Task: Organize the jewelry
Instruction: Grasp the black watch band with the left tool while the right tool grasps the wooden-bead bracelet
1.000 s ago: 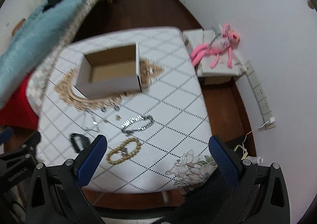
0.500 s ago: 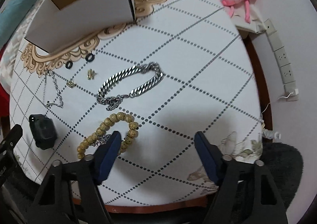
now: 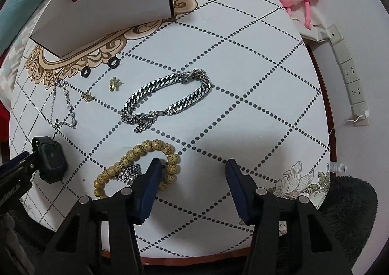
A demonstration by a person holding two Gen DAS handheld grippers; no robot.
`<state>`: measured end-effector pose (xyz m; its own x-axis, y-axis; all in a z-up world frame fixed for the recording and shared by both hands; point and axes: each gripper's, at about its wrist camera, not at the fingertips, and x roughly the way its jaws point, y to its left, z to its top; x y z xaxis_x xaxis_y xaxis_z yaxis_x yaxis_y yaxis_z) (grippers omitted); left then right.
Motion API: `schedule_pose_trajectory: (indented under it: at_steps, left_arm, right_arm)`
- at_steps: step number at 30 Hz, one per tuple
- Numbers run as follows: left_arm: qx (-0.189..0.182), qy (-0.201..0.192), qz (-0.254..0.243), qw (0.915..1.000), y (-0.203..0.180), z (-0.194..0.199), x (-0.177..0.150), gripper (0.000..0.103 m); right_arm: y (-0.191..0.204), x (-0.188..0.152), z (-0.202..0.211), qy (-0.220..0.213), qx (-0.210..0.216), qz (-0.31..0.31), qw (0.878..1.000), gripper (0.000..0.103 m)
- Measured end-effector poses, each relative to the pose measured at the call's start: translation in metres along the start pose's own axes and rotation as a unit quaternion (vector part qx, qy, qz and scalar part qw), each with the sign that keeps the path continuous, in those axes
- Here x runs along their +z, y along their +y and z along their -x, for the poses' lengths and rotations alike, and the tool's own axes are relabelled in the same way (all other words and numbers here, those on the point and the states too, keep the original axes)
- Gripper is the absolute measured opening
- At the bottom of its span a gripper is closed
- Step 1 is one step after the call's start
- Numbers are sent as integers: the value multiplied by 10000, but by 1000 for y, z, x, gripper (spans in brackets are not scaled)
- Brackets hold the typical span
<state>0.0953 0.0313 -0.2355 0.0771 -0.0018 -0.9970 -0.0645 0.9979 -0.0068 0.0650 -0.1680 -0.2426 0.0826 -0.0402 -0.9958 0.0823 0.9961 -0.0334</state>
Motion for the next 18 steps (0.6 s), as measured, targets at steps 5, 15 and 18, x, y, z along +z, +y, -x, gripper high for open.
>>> schedule_pose_trajectory:
  at_steps: [5,15,18]
  left_arm:
    - [15,-179,-43,9998,0,-1,1,10]
    - [156,-367,-122,9991,1,8,5,5]
    - [123,-458,-136,9988,2,21,0,5]
  right_arm:
    - [2,-2,1,-65,3,109,9999,56]
    - [19,-6,9,-146,183,317,9992,10]
    - [16,-8,15,-112,531,195,9983,9]
